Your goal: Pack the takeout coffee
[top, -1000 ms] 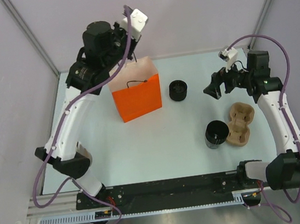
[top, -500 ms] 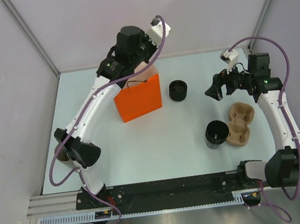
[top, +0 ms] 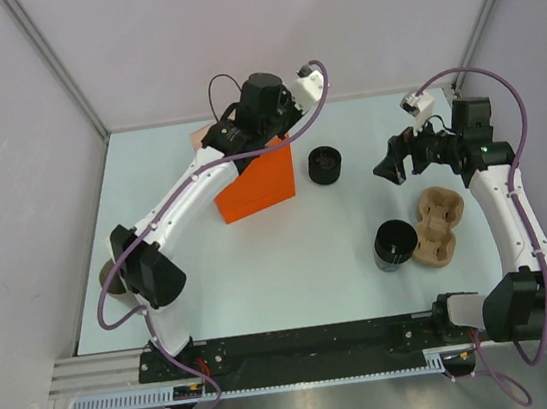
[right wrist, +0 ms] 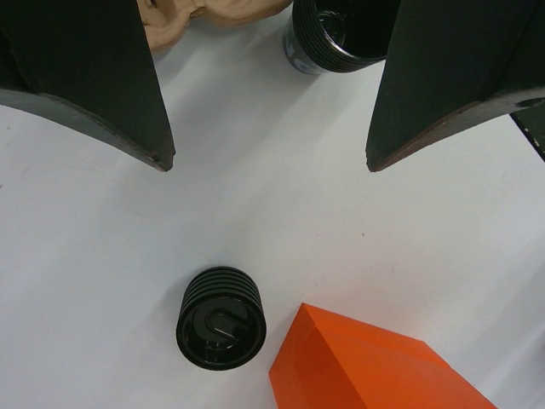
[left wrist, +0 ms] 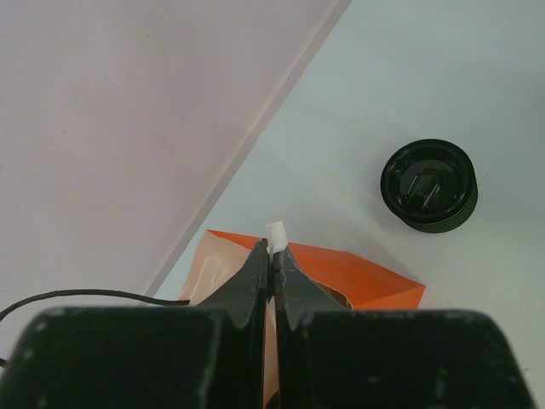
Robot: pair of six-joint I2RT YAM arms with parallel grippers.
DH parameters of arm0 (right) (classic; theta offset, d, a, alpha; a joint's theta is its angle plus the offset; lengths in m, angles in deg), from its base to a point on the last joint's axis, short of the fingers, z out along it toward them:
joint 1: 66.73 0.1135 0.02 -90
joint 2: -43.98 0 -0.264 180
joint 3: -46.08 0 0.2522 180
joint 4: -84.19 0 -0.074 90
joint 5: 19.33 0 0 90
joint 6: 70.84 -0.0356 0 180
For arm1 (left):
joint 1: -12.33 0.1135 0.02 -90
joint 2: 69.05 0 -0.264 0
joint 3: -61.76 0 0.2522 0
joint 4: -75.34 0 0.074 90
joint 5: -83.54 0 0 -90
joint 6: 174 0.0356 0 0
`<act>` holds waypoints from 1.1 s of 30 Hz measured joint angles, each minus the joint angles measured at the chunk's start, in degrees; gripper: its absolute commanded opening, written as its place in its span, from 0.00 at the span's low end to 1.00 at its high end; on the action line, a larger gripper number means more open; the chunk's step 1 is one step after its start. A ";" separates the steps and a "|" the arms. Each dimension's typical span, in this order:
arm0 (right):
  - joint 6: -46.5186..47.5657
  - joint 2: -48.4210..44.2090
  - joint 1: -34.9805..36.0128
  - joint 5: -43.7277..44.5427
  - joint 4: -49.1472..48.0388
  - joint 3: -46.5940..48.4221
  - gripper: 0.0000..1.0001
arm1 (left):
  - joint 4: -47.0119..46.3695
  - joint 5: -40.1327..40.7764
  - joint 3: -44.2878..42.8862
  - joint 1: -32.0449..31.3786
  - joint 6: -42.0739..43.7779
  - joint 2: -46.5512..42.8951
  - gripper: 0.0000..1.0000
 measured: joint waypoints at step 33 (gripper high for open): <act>0.87 0.00 0.00 -0.66 0.48 -0.09 1.00 | -1.22 1.27 4.94 0.00 0.02 -0.94 0.65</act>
